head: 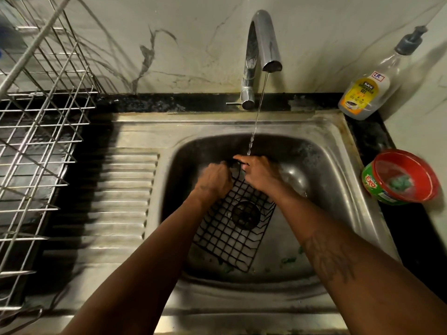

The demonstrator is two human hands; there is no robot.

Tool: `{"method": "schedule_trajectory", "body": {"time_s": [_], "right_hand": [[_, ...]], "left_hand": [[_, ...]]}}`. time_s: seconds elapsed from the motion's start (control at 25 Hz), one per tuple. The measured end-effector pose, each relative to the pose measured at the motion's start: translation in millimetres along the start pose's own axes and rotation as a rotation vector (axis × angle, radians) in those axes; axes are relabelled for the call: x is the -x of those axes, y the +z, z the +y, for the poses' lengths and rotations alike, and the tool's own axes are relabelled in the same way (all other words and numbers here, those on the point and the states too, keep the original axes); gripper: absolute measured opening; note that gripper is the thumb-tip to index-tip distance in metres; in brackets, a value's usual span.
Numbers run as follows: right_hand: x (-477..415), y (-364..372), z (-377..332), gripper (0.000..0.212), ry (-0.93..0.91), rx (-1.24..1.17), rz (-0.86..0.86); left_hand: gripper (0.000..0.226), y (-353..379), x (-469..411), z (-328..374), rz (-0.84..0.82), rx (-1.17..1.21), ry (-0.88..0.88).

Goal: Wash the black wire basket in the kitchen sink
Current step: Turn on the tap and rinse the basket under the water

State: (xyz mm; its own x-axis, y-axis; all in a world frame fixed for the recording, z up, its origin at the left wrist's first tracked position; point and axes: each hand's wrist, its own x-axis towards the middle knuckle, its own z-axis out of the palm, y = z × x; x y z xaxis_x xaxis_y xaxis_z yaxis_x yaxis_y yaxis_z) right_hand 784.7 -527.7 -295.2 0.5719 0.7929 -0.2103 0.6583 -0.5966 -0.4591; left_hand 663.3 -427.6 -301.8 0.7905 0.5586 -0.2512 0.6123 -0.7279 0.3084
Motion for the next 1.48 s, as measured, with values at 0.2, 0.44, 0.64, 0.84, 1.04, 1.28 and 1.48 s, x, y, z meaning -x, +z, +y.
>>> {"method": "schedule_trajectory", "body": {"time_s": [0.2, 0.44, 0.64, 0.84, 1.04, 1.28, 1.48], "right_hand": [[1, 7, -16, 0.031, -0.128, 0.07, -0.019], [21, -24, 44, 0.032, -0.137, 0.302, -0.101], [2, 0, -5, 0.029, -0.248, 0.36, -0.128], [7, -10, 15, 0.048, -0.093, 0.158, -0.166], [10, -11, 26, 0.043, -0.112, 0.321, 0.076], [19, 30, 11, 0.042, -0.248, 0.447, 0.06], [17, 54, 3, 0.072, 0.046, 0.38, -0.207]], "left_hand": [[0.019, 26, 26, 0, 0.038, 0.177, -0.091], [0.017, 34, 50, 0, 0.113, 0.279, -0.236], [0.018, 30, 42, 21, 0.107, 0.368, -0.244], [0.033, 13, 42, 13, 0.107, 0.327, -0.302], [0.034, 17, 38, 15, 0.1, 0.321, -0.307], [0.031, 16, 28, 16, 0.066, 0.372, -0.355], [0.023, 19, 27, 17, 0.07, 0.382, -0.371]]}}
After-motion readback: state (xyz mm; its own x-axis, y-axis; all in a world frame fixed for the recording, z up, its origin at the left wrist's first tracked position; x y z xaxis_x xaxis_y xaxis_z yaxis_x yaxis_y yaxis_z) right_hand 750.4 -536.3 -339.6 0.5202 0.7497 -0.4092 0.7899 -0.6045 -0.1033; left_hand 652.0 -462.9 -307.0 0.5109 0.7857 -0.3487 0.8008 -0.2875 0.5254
